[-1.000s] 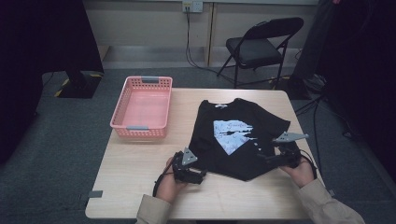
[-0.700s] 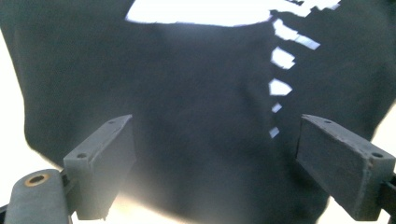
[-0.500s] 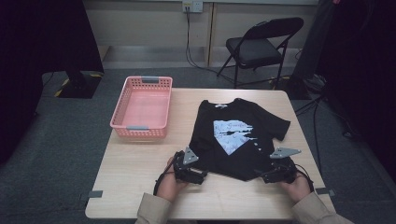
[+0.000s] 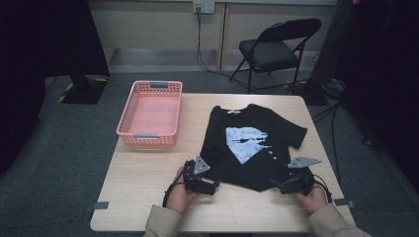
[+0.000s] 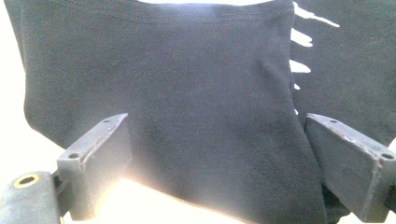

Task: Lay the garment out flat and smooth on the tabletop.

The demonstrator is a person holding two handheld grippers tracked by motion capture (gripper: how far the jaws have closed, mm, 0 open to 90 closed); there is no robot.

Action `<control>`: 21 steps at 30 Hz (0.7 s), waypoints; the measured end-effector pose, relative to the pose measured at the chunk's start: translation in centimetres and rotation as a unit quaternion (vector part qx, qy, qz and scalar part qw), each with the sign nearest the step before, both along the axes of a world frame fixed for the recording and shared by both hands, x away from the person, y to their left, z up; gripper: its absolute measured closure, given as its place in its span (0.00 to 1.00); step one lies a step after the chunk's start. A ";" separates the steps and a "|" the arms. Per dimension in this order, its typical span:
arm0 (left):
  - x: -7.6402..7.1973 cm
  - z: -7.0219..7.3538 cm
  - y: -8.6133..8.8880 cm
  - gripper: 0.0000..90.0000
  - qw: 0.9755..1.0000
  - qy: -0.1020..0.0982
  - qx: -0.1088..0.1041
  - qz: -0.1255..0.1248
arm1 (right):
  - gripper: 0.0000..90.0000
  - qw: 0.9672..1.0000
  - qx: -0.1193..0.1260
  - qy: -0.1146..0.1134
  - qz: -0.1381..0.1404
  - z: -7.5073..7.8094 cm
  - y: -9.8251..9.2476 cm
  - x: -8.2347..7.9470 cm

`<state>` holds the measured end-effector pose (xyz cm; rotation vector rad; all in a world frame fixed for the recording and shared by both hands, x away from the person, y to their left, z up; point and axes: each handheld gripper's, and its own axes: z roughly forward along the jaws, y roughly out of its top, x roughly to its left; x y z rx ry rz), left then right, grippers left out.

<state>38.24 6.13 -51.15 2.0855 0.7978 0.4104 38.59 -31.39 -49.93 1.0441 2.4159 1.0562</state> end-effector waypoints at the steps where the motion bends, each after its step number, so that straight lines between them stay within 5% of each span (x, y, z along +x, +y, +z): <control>1: 0.0 0.0 0.0 0.08 1.000 -0.001 0.000 0.001 | 0.10 1.000 0.000 0.000 0.000 0.0 0.0 0.0; 11: -0.2 0.4 -0.1 0.17 1.000 0.004 0.004 0.024 | 0.10 1.000 0.000 0.000 0.000 0.0 0.0 0.0; 21: 0.9 2.7 0.6 0.20 0.997 0.037 -0.052 0.037 | 0.10 1.000 0.000 0.000 0.000 0.0 0.0 0.0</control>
